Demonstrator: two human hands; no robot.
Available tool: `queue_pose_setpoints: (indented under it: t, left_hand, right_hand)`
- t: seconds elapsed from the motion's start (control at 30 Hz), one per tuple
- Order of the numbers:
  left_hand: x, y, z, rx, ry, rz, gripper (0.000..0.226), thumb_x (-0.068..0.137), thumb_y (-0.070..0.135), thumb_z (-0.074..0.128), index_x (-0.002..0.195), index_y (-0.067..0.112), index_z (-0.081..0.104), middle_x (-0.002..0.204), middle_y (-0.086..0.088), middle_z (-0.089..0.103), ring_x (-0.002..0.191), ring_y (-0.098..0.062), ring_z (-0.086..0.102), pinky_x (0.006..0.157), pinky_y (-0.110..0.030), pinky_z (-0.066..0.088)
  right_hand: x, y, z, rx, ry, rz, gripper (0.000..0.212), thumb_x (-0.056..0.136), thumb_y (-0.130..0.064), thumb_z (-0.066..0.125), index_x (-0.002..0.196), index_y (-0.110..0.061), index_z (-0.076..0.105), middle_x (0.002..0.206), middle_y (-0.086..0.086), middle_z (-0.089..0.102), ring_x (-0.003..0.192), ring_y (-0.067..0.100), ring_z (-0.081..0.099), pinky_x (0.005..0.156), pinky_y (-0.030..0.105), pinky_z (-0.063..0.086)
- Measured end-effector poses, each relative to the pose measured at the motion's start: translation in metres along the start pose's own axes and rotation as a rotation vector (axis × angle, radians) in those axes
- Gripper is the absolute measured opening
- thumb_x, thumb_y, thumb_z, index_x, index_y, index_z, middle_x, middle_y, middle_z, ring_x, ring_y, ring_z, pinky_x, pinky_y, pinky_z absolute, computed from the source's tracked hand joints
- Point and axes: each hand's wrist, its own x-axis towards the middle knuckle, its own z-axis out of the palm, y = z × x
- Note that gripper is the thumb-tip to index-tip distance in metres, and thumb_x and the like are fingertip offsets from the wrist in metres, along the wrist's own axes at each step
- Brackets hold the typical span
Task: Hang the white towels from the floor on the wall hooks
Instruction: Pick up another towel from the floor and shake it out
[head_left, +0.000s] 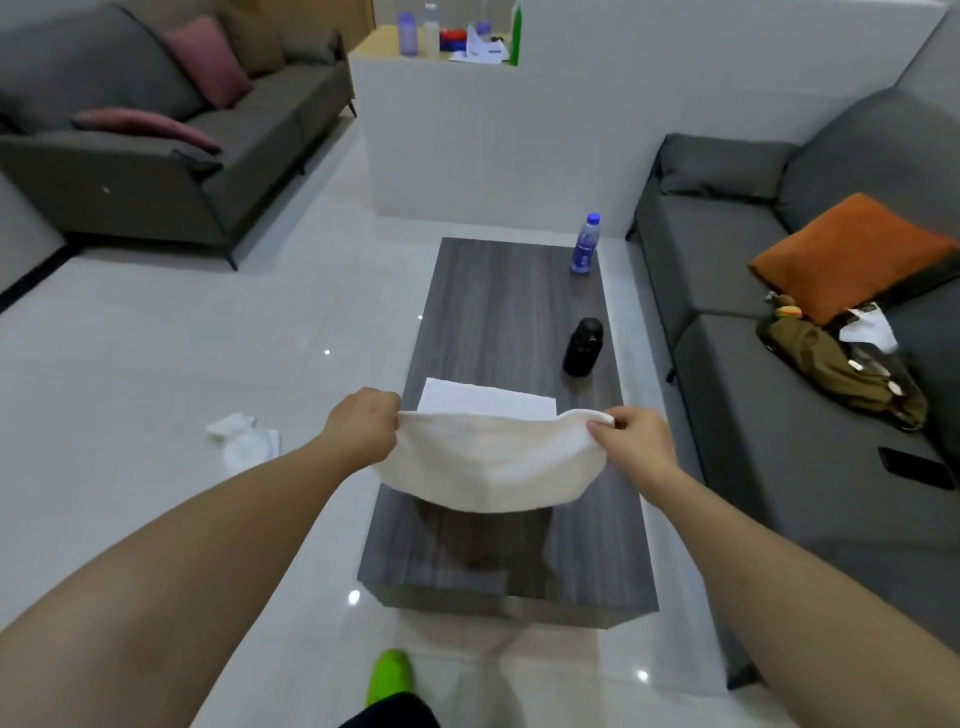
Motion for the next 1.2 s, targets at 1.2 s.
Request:
queue_pose_setpoints:
  t: [1.2]
  left_hand:
    - [0.314,-0.004,-0.324,-0.274,0.761,0.054,0.014,0.095,0.026,0.054,0.086,0.016,0.060,0.086,-0.009,0.062,0.078,-0.030,0.056,0.062,-0.034,0.043]
  right_hand:
    - [0.287,-0.310,-0.096,0.243,0.493,-0.354,0.022,0.077,-0.024,0.058,0.074,-0.006,0.070,0.074,0.021,0.068,0.078,0.039,0.068,0.075,0.055,0.056]
